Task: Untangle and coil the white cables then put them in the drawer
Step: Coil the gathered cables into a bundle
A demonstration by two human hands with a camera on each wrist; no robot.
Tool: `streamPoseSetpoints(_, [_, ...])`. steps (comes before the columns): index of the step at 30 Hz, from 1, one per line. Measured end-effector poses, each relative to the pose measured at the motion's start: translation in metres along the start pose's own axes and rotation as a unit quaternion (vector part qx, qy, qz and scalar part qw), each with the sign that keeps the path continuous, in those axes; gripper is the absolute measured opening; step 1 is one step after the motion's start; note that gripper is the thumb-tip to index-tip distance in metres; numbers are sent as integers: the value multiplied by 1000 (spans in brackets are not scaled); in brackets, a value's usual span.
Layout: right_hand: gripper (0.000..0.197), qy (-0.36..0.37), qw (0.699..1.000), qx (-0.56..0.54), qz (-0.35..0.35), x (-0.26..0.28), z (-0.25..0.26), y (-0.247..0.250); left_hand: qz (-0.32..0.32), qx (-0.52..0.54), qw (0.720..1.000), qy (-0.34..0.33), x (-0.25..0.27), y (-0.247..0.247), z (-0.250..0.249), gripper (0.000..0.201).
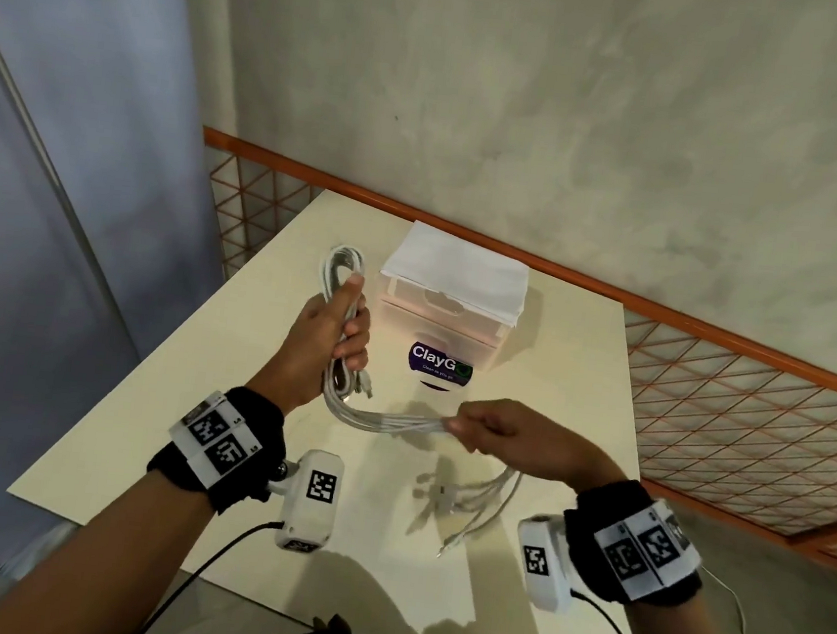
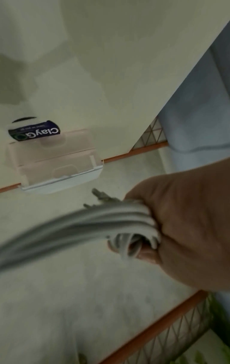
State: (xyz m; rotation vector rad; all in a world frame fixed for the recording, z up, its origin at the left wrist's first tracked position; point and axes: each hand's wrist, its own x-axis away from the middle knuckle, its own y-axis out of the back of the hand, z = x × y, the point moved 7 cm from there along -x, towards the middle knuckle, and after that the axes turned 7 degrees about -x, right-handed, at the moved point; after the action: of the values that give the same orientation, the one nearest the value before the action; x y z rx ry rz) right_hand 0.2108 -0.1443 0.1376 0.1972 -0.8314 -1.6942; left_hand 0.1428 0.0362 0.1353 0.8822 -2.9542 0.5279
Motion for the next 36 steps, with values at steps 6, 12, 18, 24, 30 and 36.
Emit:
streamPoseSetpoints(6, [28, 56, 996, 12, -69, -1, 34, 24, 149, -215, 965, 6, 27, -46, 16, 40])
streamPoseSetpoints(12, [26, 84, 985, 30, -146, -5, 49, 37, 127, -248, 960, -10, 37, -58, 9, 50])
streamPoseSetpoints(18, [22, 86, 978, 64, -177, -8, 50, 36, 98, -278, 955, -28, 36, -56, 8, 36])
streamPoseSetpoints(24, [21, 86, 976, 79, -186, -9, 50, 35, 120, -238, 964, -3, 35, -62, 14, 39])
streamPoseSetpoints(30, [25, 81, 977, 73, -182, -7, 45, 34, 141, -259, 955, 10, 38, -64, 15, 42])
streamPoseSetpoints(36, [25, 85, 979, 53, -179, -6, 49, 34, 137, -183, 973, 39, 38, -63, 23, 45])
